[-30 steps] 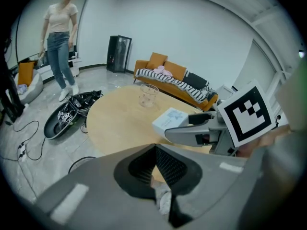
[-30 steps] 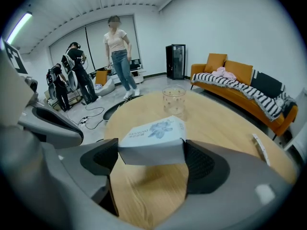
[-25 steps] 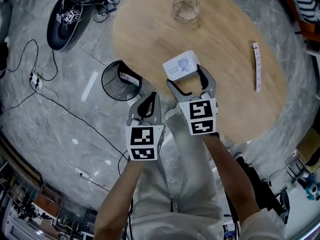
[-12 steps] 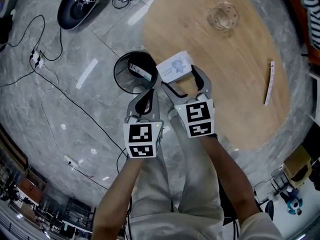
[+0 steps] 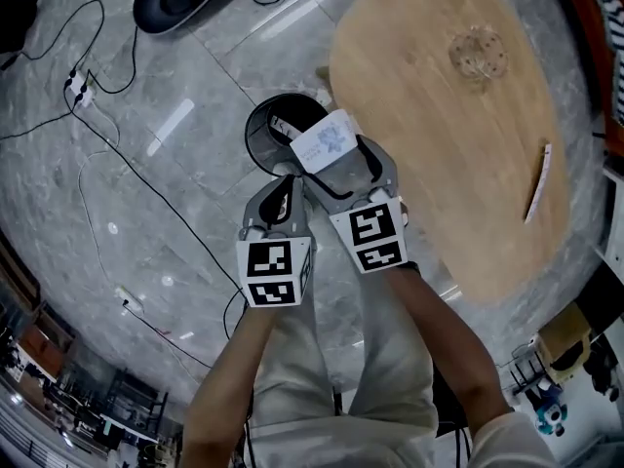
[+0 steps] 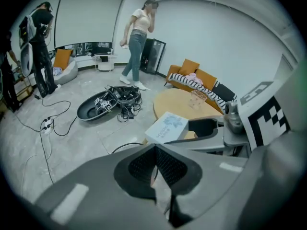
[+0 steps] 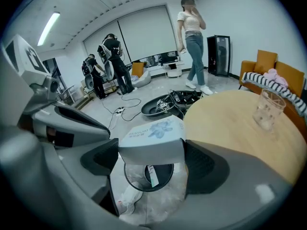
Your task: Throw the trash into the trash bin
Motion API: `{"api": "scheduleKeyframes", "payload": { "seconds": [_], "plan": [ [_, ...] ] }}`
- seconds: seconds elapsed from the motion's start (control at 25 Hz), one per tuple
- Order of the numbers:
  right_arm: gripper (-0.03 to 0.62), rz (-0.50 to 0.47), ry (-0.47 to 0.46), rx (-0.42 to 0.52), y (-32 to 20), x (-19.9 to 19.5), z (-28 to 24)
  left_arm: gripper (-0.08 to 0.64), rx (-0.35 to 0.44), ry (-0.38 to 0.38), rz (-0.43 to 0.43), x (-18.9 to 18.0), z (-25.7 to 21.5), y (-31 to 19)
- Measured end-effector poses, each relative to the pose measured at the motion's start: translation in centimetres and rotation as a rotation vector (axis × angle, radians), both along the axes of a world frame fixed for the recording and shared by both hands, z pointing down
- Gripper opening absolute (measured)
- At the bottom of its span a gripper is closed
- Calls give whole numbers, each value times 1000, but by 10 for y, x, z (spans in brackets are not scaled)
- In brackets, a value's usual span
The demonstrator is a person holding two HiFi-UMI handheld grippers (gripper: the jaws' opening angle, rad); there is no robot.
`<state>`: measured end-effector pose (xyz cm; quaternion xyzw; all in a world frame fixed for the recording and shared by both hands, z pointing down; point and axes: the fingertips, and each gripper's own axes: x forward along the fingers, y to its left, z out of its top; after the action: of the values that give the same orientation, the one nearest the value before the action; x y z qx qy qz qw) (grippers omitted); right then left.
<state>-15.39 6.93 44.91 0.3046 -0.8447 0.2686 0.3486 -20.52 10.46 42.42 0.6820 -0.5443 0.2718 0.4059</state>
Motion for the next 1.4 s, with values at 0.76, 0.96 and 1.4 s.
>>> {"api": "scheduleKeyframes", "payload": {
  "seconds": [0.76, 0.96, 1.4],
  "plan": [
    [462, -56, 56, -64, 33, -66, 93, 0, -114, -38, -16, -76, 100, 47],
    [462, -53, 73, -89, 43, -68, 125, 0, -127, -33, 0, -82, 123, 56],
    [462, -35, 123, -147, 61, -62, 184, 0, -170, -24, 43, -84, 166, 66]
  ]
}}
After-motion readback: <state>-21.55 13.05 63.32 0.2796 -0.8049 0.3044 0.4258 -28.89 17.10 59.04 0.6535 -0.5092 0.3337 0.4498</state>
